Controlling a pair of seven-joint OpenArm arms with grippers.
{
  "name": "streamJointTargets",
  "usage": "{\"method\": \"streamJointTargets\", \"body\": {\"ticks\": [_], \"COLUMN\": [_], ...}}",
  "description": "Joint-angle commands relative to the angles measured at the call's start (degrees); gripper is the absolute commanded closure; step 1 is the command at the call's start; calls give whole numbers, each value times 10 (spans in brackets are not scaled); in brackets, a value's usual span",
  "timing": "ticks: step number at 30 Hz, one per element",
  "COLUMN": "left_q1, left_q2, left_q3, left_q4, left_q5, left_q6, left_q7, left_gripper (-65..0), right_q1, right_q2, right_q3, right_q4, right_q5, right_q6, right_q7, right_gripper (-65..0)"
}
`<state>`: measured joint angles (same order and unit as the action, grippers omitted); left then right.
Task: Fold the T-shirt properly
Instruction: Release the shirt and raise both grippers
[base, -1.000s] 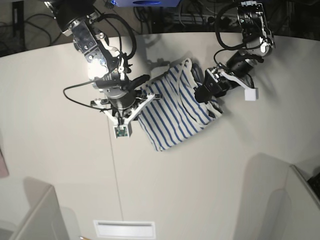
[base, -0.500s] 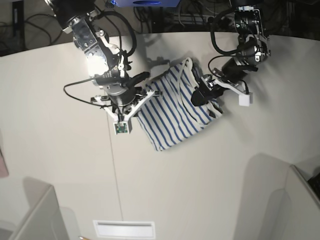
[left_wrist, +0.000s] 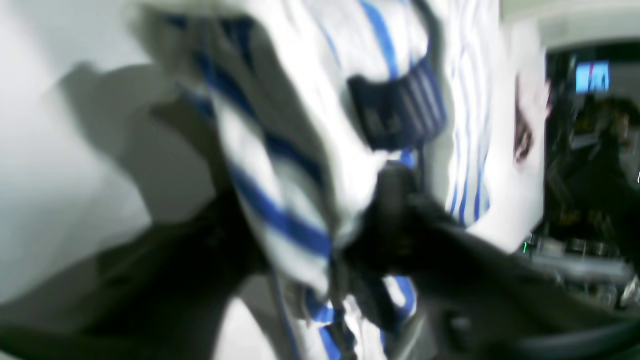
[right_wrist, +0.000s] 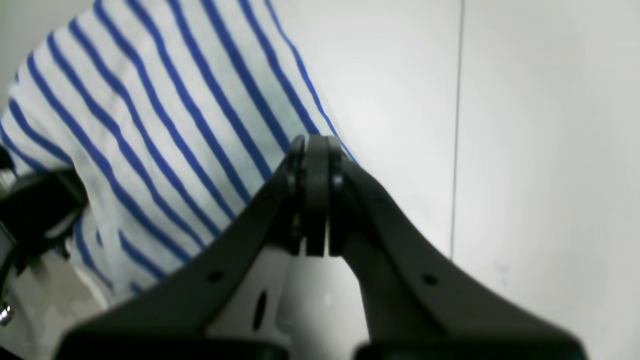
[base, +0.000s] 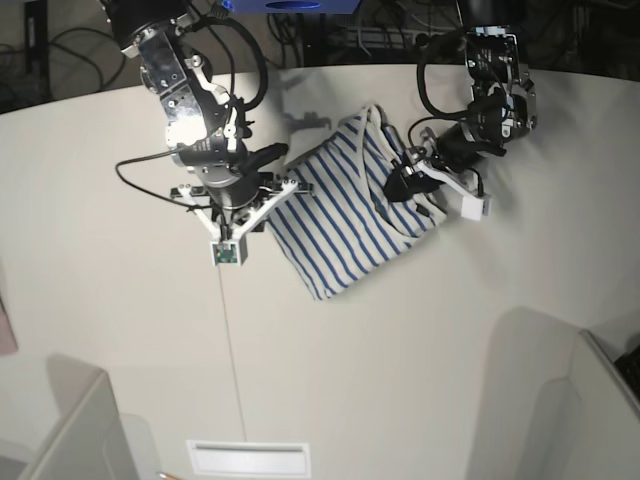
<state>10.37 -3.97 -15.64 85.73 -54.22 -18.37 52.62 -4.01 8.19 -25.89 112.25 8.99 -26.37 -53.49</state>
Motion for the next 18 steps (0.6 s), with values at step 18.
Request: {"method": "streamJointTargets", "body": {"ticks": [18], "left_q1": [-176], "left_q2": [-162], "left_q3": [245], "left_q4": [-22], "left_q5": [86], "left_q6": [-8], "left_q7": [127], "left_gripper": [0], "right_q1": [-100], "right_q2": [-37], "right_q3": [233], "right_q4": [20], "right_q5": [-2], "right_q6": [2], "right_q7": [66], "right_gripper": [0]}}
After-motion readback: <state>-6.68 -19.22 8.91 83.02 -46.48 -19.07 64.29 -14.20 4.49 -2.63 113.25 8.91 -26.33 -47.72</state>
